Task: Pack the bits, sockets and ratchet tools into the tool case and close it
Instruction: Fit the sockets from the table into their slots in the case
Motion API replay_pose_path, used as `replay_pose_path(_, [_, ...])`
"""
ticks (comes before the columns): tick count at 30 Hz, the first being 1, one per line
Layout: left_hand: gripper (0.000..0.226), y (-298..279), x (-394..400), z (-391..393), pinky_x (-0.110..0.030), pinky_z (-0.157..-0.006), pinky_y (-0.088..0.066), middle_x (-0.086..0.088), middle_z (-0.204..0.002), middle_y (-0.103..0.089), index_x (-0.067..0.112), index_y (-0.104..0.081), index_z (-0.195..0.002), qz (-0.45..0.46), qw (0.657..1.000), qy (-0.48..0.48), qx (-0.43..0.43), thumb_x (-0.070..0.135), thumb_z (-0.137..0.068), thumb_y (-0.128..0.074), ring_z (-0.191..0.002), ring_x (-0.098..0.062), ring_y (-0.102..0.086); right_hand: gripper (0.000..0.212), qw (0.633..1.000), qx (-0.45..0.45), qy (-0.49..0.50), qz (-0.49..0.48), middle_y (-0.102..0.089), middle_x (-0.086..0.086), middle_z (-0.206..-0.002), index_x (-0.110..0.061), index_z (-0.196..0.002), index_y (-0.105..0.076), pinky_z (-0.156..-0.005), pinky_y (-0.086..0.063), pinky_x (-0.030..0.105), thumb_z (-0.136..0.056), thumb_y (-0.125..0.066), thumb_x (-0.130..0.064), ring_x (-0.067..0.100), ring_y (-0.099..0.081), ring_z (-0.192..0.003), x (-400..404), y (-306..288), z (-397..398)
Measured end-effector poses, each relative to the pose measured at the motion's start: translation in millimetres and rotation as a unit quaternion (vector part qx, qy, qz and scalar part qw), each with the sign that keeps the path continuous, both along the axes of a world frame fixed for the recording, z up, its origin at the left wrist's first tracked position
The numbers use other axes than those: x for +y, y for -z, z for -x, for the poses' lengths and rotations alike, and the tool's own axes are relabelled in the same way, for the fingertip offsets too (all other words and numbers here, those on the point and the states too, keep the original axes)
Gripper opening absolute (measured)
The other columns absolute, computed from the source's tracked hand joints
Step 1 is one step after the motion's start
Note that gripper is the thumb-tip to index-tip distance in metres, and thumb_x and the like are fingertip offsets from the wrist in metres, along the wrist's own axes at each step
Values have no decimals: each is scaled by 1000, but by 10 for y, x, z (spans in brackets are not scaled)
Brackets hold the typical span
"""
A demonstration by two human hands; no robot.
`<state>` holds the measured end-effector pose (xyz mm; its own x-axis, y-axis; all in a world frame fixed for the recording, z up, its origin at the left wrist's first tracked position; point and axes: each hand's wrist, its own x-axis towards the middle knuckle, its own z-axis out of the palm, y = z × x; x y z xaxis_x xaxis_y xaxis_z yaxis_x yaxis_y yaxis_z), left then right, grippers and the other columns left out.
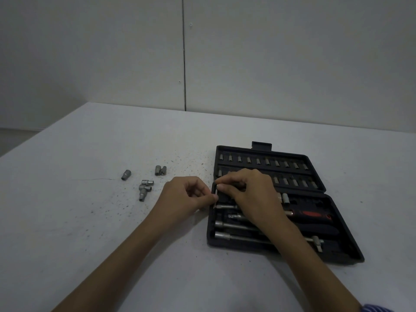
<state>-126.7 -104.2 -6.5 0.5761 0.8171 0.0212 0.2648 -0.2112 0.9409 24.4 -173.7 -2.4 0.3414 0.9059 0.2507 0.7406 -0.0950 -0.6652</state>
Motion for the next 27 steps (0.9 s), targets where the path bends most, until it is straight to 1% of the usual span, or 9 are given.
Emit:
replay_pose_path(1, [13,4,-3,-3,-13,-51,-44,2,-59,-66,16,-67,-67,-1,1000,-4,0,20,-71,-80,-55,-7,-58,10,1000,-18,0,3,-69,-18,-89,-38,-92,-73,-82,-53,35,-82,-69,-36,6,-60,-94,1,2,8])
replay_pose_path(3, [14,16,-2,-10,-14,-52,-45,1,-59,-66,17,-67,-66,-2,1000,-9,2,19,-70,-80,-55,-8,-58,12,998,-60,0,8,-69,-18,-91,-38,-96,-72,-84,-49,32,-85,-66,-37,6,-54,-97,-16,-16,20])
replay_pose_path(6, [15,28,1,-25,-15,-52,-45,0,-59,-65,17,-65,-65,-2,1000,-15,3,17,-70,-80,-55,-9,-58,15,992,-123,7,-4,-64,-16,-96,-36,-99,-69,-87,-42,28,-89,-59,-30,5,-46,-97,-57,-54,18])
replay_pose_path(9, [16,35,1,-35,-16,-52,-45,1,-58,-64,18,-65,-64,-4,1000,-18,7,17,-70,-80,-54,-9,-57,23,989,-148,6,-17,-62,-13,-96,-32,-98,-69,-85,-39,29,-89,-54,-17,6,-44,-94,-89,-80,-1])
replay_pose_path(14, [16,39,1,-34,-16,-53,-46,-1,-60,-64,17,-65,-65,-3,1000,-20,9,17,-70,-80,-55,-9,-57,31,979,-204,-13,13,-64,-11,-100,-32,-104,-71,-82,-33,29,-89,-53,-12,13,-46,-97,-113,-88,18])
replay_pose_path(17, [16,13,-28,-37,-14,-51,-44,0,-58,-63,14,-64,-66,9,1000,-16,0,13,-71,-79,-52,-7,-55,29,975,-221,-8,-7,-66,-8,-91,-28,-97,-74,-75,-31,30,-86,-56,-10,16,-49,-90,-98,-54,16])
replay_pose_path(22, [15,-19,-82,-65,-10,-46,-41,1,-51,-56,5,-62,-67,65,997,-16,-48,0,-71,-76,-44,-2,-50,24,954,-295,11,-45,-65,-9,-70,-26,-78,-76,-60,-30,27,-69,-57,-15,17,-54,-68,-75,-20,77])
replay_pose_path(24, [14,-6,-94,-72,-11,-46,-42,-2,-51,-54,0,-61,-69,103,992,-20,-75,-6,-72,-73,-44,-2,-50,25,954,-296,9,-41,-67,-9,-72,-26,-80,-75,-61,-31,27,-69,-55,-15,17,-55,-70,-82,-27,85])
replay_pose_path(27, [14,24,-96,-71,-20,-51,-46,-6,-54,-53,0,-62,-69,148,983,-17,-108,-8,-71,-73,-51,-11,-51,30,971,-237,-5,-17,-69,-9,-89,-26,-96,-71,-72,-38,31,-79,-50,-14,17,-54,-85,-98,-47,63])
